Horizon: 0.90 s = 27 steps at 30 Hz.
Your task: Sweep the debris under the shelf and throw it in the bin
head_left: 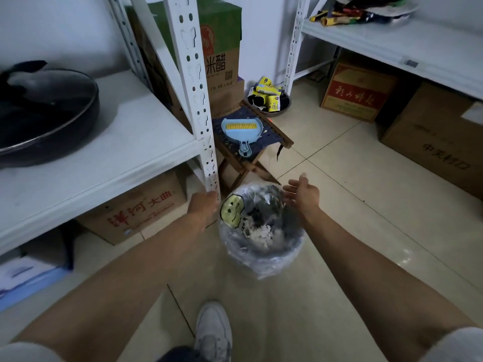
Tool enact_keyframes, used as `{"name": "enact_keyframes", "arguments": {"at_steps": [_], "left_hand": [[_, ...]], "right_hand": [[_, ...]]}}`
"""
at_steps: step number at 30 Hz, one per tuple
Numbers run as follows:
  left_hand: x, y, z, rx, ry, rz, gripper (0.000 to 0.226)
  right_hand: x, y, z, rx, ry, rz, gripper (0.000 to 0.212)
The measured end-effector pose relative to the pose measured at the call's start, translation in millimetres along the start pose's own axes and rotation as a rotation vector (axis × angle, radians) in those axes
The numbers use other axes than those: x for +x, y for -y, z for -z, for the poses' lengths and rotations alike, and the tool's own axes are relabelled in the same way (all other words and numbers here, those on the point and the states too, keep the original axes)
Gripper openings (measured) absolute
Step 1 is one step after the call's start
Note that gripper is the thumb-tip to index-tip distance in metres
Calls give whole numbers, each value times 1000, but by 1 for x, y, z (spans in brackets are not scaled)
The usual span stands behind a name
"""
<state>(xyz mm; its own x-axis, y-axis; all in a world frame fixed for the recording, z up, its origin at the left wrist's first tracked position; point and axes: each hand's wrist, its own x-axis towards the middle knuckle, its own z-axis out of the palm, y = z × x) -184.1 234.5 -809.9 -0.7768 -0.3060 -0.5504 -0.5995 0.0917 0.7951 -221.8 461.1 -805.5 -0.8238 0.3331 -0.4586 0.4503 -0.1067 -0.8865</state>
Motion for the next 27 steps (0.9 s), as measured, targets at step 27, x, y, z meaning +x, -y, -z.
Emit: {"name": "enact_keyframes", "arguments": {"at_steps": [27], "left_hand": [[-54, 37, -7, 613, -43, 21, 37]], "right_hand": [[-47, -45, 32, -921, -70, 120, 41]]}}
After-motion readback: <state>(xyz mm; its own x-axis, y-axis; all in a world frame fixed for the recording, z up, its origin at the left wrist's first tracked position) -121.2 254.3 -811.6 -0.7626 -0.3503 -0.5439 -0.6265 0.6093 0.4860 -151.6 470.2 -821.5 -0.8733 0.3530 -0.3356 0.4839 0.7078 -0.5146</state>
